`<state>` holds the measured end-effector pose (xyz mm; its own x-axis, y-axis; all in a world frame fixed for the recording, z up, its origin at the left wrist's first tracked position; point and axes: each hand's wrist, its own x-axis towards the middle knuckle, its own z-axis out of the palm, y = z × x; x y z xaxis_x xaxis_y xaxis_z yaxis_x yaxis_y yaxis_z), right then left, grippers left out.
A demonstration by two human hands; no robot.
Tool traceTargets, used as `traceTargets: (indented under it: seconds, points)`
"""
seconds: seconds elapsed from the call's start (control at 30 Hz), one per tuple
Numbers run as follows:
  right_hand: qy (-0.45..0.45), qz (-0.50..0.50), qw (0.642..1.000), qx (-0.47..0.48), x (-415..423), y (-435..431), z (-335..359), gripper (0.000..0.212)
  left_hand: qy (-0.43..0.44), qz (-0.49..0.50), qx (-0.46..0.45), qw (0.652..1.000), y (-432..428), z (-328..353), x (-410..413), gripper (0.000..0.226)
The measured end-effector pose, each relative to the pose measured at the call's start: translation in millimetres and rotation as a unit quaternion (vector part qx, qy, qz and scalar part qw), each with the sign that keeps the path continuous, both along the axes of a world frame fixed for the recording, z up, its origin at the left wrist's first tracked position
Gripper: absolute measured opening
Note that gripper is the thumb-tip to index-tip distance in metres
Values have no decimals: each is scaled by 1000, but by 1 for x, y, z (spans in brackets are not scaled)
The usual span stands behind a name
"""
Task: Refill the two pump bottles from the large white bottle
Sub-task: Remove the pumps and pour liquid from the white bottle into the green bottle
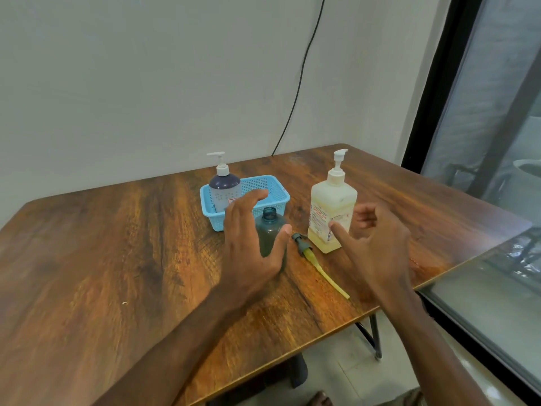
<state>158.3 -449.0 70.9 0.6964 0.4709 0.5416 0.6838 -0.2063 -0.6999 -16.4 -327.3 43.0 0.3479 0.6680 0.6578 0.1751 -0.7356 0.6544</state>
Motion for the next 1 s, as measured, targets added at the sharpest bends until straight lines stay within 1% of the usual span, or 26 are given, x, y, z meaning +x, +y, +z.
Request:
traceTargets:
  seconds: [0.03, 0.1, 0.17, 0.2, 0.23, 0.27, 0.33, 0.4, 0.53, 0.6, 0.67, 0.73, 0.77, 0.8, 0.83, 0.93, 1.0]
  points:
    - [2, -16, 1000, 1, 3, 3, -2, 64, 1, 7, 27, 1000, -5, 1, 2, 65]
    - [18, -39, 999, -25, 11, 13, -9, 83, 16, 10, 92, 996, -14, 3, 6, 59]
    - [69, -31, 994, -75, 18, 24, -15, 103, 49, -6, 153, 987, -21, 2, 12, 47]
    - [92, -11, 992, -88, 21, 28, -16, 107, 64, -19, 176, 982, -23, 1, 17, 41]
    - [108, 18, 990, -86, 23, 32, -18, 104, 77, -35, 187, 979, -26, 0, 23, 36]
    - [113, 50, 989, -75, 26, 36, -20, 96, 89, -50, 186, 977, -29, -2, 30, 36]
    - [111, 93, 988, -53, 27, 38, -23, 74, 107, -59, 152, 981, -35, -4, 45, 44]
    - [98, 92, 990, -49, 27, 36, -24, 60, 114, -53, 79, 989, -40, -2, 59, 58]
    - [90, 69, 993, -38, 21, 24, -26, 46, 95, -72, -66, 991, -40, 5, 85, 86]
    - [57, 50, 997, -35, 18, 19, -28, 37, 93, -78, -109, 987, -38, 9, 97, 93]
    - [57, 64, 993, -77, 22, 12, -20, 23, 97, -77, -122, 985, -30, 11, 109, 95]
    - [104, 125, 974, -158, 36, 3, -7, 25, 97, -81, -132, 983, -18, 11, 118, 94]
    - [118, 164, 962, -182, 46, -3, -1, 25, 98, -86, -140, 982, -13, 9, 121, 93]
    - [122, 201, 955, -182, 56, -9, 6, 23, 101, -95, -147, 979, -9, 7, 124, 92]
    - [117, 222, 954, -165, 64, -13, 12, 25, 104, -107, -151, 977, -6, 4, 126, 91]
    - [107, 195, 974, -42, 73, -13, 33, 32, 85, -137, -141, 977, 0, -7, 130, 87]
    - [116, 200, 973, 14, 67, 0, 42, 33, 67, -148, -140, 977, 4, -10, 129, 83]
